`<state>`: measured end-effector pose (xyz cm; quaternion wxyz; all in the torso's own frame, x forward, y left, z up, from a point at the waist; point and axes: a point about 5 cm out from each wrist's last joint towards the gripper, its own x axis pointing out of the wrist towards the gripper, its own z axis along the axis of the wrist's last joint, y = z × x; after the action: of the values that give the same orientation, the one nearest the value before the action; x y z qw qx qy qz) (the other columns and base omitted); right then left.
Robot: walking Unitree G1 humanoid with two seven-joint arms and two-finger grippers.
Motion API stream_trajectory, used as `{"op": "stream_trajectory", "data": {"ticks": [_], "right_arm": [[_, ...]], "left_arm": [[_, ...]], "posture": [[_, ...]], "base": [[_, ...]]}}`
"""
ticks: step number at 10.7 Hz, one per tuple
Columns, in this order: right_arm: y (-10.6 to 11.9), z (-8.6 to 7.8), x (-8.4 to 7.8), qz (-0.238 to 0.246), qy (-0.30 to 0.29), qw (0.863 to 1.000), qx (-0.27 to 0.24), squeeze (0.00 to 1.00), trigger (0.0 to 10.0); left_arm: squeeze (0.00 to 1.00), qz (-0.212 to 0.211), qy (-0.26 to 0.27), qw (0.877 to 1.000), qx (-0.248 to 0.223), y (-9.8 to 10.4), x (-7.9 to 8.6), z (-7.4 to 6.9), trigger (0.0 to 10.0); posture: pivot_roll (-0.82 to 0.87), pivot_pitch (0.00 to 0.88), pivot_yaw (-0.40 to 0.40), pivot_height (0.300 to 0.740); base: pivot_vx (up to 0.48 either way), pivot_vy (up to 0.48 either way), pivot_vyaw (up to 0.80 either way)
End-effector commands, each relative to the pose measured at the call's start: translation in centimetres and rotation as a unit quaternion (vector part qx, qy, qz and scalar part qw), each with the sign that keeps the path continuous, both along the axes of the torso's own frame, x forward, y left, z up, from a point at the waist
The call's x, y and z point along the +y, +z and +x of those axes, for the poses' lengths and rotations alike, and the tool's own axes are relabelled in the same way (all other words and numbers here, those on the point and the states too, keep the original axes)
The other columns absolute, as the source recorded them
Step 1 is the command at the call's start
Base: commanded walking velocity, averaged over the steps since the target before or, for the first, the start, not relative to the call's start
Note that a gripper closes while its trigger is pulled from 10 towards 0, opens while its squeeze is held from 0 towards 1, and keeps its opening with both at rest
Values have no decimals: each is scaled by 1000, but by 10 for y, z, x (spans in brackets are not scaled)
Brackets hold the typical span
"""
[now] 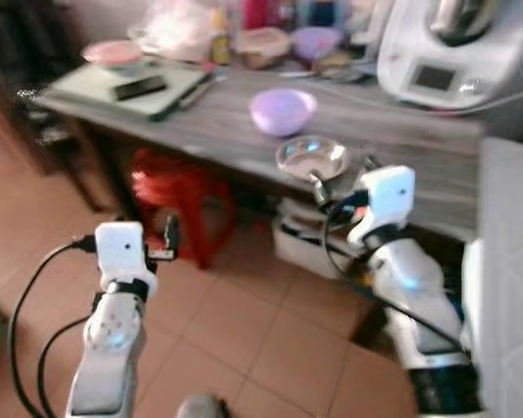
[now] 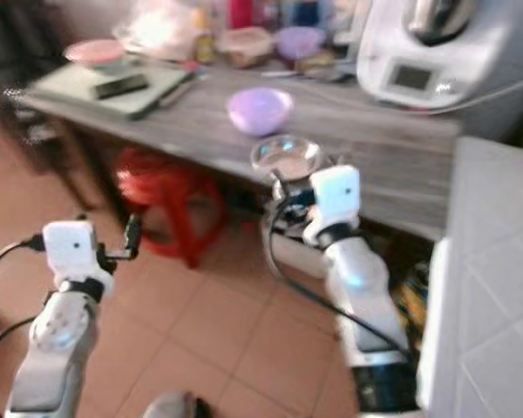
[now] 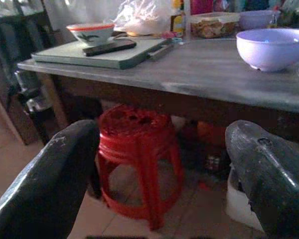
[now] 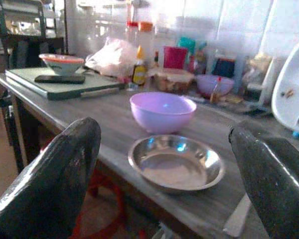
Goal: Setting the table
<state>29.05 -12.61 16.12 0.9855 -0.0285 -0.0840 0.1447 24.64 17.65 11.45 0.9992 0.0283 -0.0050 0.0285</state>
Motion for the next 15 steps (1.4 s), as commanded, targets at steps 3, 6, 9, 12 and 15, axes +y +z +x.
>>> {"op": "stream_trajectory", "data": {"ticks": [3, 6, 9, 12, 15], "right_arm": [[-22, -10, 9, -9, 36, 998, 58, 0, 10000], [-42, -14, 13, -2, 44, 992, 116, 0, 10000], [-51, -17, 33, 3, 87, 986, 146, 0, 10000], [-47, -19, 53, 14, 146, 977, 152, 0, 10000], [-42, -11, 59, 3, 168, 975, 146, 0, 10000]], "left_arm": [[0, -2, 3, 1000, -2, 1, -1, -3, 10000], [0, -1, 4, 1000, 5, 0, -1, -6, 10000], [0, 5, -2, 1000, 18, 0, 0, -16, 10000], [0, 11, -4, 1000, 27, 2, 2, -23, 10000], [0, 12, -12, 999, 48, -1, -1, -37, 10000]], "posture": [[25, 92, 27, 740], [31, 120, 28, 740], [62, 168, 42, 740], [81, 219, 52, 740], [94, 276, 61, 740]], "base": [[225, 0, 0], [0, 0, 0], [0, 0, 0], [0, 0, 0], [0, 0, 0]]}}
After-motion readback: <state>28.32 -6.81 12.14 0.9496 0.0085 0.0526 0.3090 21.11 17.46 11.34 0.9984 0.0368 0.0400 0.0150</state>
